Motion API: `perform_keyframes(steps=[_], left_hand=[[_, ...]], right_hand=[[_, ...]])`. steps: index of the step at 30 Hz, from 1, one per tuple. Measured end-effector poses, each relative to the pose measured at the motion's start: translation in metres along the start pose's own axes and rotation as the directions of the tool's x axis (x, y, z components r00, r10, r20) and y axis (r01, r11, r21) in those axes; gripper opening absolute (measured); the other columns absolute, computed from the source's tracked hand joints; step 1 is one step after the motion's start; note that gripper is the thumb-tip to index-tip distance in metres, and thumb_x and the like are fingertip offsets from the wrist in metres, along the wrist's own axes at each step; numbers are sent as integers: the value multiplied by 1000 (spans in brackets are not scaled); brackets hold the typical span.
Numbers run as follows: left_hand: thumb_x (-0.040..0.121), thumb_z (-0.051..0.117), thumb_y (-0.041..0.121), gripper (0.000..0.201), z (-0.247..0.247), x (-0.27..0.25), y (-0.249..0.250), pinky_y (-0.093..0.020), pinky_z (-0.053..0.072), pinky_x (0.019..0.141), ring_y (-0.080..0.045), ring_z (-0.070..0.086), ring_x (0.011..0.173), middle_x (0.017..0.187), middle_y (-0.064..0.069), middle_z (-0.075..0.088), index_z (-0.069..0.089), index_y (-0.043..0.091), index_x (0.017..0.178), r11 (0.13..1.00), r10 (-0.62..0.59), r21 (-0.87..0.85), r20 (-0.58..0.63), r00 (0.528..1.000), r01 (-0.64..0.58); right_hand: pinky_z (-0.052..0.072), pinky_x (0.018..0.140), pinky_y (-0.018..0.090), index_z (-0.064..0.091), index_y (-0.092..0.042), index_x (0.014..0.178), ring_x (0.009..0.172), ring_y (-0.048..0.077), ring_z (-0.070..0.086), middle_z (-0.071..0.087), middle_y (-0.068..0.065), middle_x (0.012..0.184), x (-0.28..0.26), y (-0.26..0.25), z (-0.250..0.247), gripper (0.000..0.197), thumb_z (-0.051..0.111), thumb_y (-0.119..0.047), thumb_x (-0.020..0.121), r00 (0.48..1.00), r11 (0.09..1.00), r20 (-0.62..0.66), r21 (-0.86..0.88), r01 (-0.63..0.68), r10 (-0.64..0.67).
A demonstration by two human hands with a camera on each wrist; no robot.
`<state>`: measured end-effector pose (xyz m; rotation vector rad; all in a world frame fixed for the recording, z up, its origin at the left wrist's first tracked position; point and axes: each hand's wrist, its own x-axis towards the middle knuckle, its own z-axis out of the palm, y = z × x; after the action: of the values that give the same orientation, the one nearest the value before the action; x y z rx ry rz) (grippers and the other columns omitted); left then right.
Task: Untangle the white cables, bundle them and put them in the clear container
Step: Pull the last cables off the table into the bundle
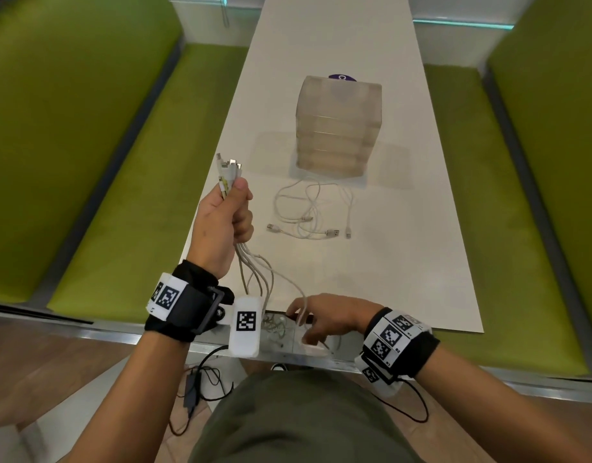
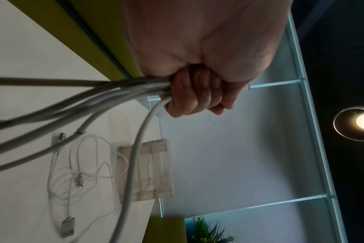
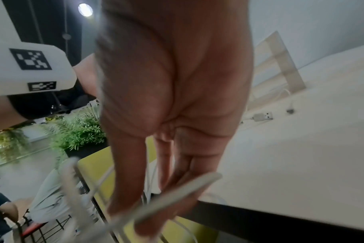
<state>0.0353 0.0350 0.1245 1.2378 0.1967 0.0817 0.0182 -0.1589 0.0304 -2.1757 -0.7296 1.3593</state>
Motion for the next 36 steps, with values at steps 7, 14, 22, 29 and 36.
perform_keyframes(steps=[7,14,22,29,36], left_hand=[[100,44,27,29,6,0,-3,-17,18,38,-6,16,41,53,8,22,44,17,73,1000,0,24,33,999,0],[101,44,27,29,7,0,-4,-17,18,38,-6,16,42,53,8,21,44,16,74,999,-2,38,37,999,0],[101,43,26,29,8,-4,-5,-18,18,38,-6,16,42,54,6,20,44,17,73,1000,-5,28,34,999,4],[101,43,26,30,6,-3,-2,-18,17,38,-6,16,42,56,5,19,45,17,72,1000,8,11,16,1000,-8],[101,43,27,30,6,-4,-6,-18,18,39,-6,16,42,54,7,21,44,17,72,1000,1,29,30,1000,-1]], right_hand=[[39,89,29,58,-13,121,112,24,54,61,9,121,4,2,-3,28,47,-14,95,974,977,-225,-213,-27,-22],[46,86,26,56,-16,124,94,12,60,65,2,120,-4,3,-1,40,42,0,90,996,983,66,-177,-49,62],[44,91,28,48,-26,131,101,10,57,57,-5,120,-7,-6,-19,48,65,-25,86,987,996,-143,51,75,-67],[42,88,33,55,-18,127,99,15,59,65,5,118,7,-12,9,35,52,-33,95,942,959,316,-283,-19,112],[46,77,28,61,-18,108,81,12,60,67,-1,102,4,-5,-16,20,55,-29,92,999,988,-53,-152,4,-13]])
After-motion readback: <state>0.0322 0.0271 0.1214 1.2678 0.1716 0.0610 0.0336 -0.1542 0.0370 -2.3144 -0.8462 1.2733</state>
